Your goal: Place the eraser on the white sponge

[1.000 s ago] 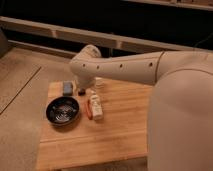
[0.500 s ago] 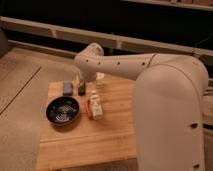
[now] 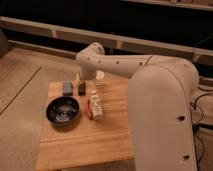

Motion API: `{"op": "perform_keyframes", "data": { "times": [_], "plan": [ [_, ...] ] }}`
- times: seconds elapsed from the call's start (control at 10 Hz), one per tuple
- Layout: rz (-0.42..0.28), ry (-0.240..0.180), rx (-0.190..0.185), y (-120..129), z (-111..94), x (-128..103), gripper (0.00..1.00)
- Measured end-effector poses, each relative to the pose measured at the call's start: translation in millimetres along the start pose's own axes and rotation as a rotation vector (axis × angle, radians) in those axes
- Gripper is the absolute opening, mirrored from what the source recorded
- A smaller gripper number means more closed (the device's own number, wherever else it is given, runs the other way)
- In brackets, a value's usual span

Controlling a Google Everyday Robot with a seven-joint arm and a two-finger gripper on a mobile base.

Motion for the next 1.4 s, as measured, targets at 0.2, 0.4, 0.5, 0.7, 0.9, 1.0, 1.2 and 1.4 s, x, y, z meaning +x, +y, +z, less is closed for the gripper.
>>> {"op": "perform_keyframes", "data": {
  "times": [0.2,0.4,0.5,0.7,0.9,1.0,1.2,1.4],
  "plan": [
    [0.058,0.016,0.006,-22.1,11.3,-2.6,0.65],
    [0.067,0.041,0.005,-30.4,24.4,-6.1,0.65],
    [0.062,0.055,0.001,-29.3,32.1,-9.6,0.65],
    [0.055,0.068,-0.011,-29.4,42.0,-17.7,0.65],
    [0.044,0.09,-0.034,-27.6,56.9,-26.5,0.65],
    [0.042,0.108,-0.044,-26.8,65.7,-27.6,0.65],
    [0.015,0.159,-0.064,-18.9,86.0,-27.3,0.65],
    [-0.032,0.193,-0.084,-2.4,99.1,-30.5,0.65]
  ]
}}
